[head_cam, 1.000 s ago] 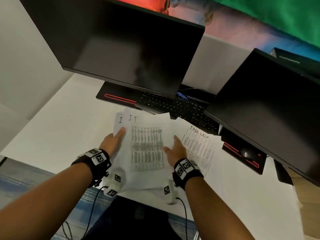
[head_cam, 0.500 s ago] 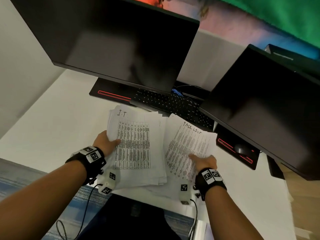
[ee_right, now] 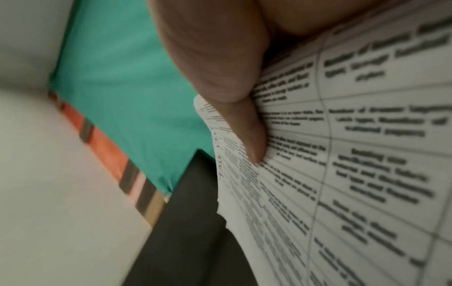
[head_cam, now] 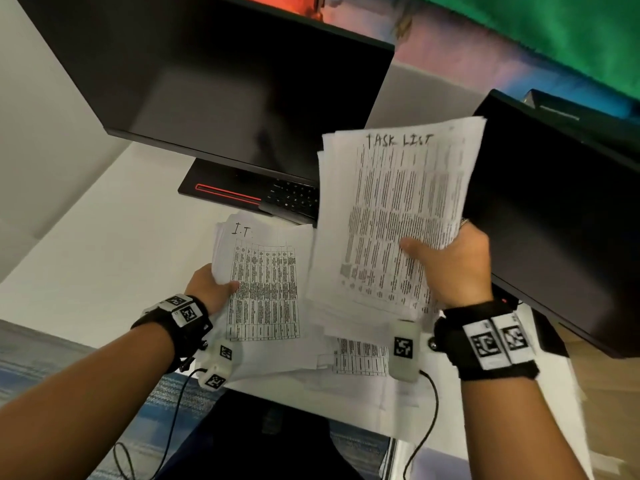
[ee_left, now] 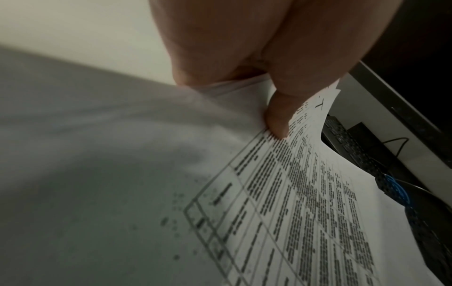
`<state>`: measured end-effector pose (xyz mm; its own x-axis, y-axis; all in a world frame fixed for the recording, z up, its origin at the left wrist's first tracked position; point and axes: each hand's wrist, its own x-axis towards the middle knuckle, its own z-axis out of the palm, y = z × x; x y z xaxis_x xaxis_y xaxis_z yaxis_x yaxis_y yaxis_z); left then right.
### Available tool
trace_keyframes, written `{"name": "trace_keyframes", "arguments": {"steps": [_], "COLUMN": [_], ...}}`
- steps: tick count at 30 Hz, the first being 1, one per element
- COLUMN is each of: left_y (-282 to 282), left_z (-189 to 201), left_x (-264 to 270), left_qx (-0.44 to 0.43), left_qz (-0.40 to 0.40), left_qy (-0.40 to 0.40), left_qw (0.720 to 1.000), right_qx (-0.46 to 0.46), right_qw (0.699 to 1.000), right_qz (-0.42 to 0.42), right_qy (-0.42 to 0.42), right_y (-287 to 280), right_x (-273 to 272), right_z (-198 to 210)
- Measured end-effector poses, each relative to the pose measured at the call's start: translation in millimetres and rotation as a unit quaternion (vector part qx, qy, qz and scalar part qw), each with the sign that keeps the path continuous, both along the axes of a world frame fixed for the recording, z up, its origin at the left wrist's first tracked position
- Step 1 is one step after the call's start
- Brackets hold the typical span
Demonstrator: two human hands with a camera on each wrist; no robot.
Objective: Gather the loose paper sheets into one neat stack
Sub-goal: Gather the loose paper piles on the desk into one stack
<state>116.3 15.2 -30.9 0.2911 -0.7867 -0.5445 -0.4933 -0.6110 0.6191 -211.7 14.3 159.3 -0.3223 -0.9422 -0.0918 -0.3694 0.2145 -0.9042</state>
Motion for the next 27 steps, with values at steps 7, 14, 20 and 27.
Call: {"name": "trace_keyframes", "arguments": {"steps": [7,14,20,27], "left_y": [2,0,1,0], "left_z": [9,4,0,-4], "left_x": [-2,0,-7,-3], "left_qx": [0.000,0.025,-0.015,-0.010], "left_qz": [0.036,0.085,-0.005,-0.010], "left_qy": [0.047,0.098,-0.032,-0.022], "left_qw": [0.998,0.991,0.999,1.000], "right_qx": [0.132,0.286,0.331,0.355], "right_qw": [0.979,0.950,0.905,0.912], "right_qz": [0.010,0.115,-0.020,-0.091], "right_qy": [-0.157,0.041,0.268,0.186], "right_y": [-12,-1,16,29], "right_x": [35,73,-3,-66], "right_z": [-55,-173,-182,-182]}}
